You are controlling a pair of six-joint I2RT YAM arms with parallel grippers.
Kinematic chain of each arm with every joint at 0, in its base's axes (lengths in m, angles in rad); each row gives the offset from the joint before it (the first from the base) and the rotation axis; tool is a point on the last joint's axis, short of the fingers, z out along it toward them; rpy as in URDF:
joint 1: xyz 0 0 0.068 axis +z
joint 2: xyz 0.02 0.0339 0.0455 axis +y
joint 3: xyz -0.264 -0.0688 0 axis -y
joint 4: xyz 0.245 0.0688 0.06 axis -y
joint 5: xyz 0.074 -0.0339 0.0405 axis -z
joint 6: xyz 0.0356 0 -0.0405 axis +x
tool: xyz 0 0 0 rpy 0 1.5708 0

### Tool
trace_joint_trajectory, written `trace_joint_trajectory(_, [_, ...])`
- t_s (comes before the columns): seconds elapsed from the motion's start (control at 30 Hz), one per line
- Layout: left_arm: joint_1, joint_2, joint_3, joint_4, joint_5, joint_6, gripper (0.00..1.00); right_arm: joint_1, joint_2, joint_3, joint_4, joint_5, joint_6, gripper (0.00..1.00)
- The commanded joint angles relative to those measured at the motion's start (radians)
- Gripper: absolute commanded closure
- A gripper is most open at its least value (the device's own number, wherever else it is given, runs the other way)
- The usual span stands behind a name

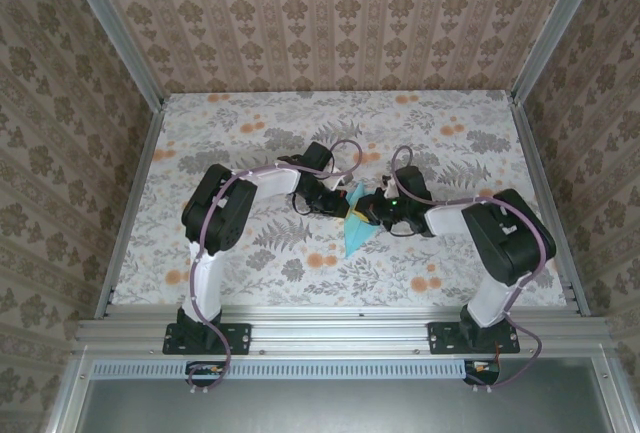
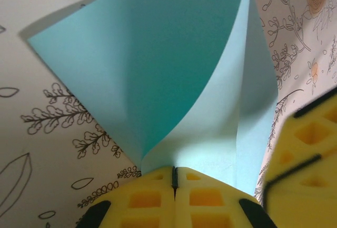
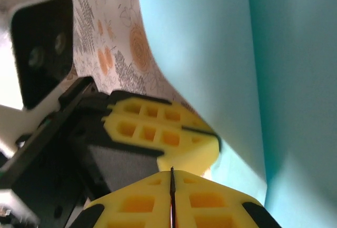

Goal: Fold a paper plane with a square sheet of paper (pick it up from the middle)
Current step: Fourth fold the wing at the center of the table.

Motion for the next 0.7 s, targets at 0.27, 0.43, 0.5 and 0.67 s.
trace_joint_trajectory(0.27, [0.003, 0.025, -0.050, -0.017, -0.119, 0.029, 1.00, -0.033, 0.101, 0.055, -0.117, 0.045, -0.105, 0.91])
trace_joint_trajectory(0.43, [0.003, 0.022, -0.050, -0.022, -0.118, 0.028, 1.00, -0.035, 0.107, 0.071, -0.181, 0.082, -0.134, 0.91])
trace_joint_trajectory(0.5, [0.001, 0.011, -0.046, -0.022, -0.113, 0.023, 1.00, -0.036, 0.111, 0.069, -0.200, 0.091, -0.137, 0.91])
trace_joint_trajectory(0.67, [-0.004, -0.042, -0.026, -0.012, -0.078, -0.008, 0.99, -0.033, 0.118, 0.063, -0.244, 0.103, -0.158, 0.91])
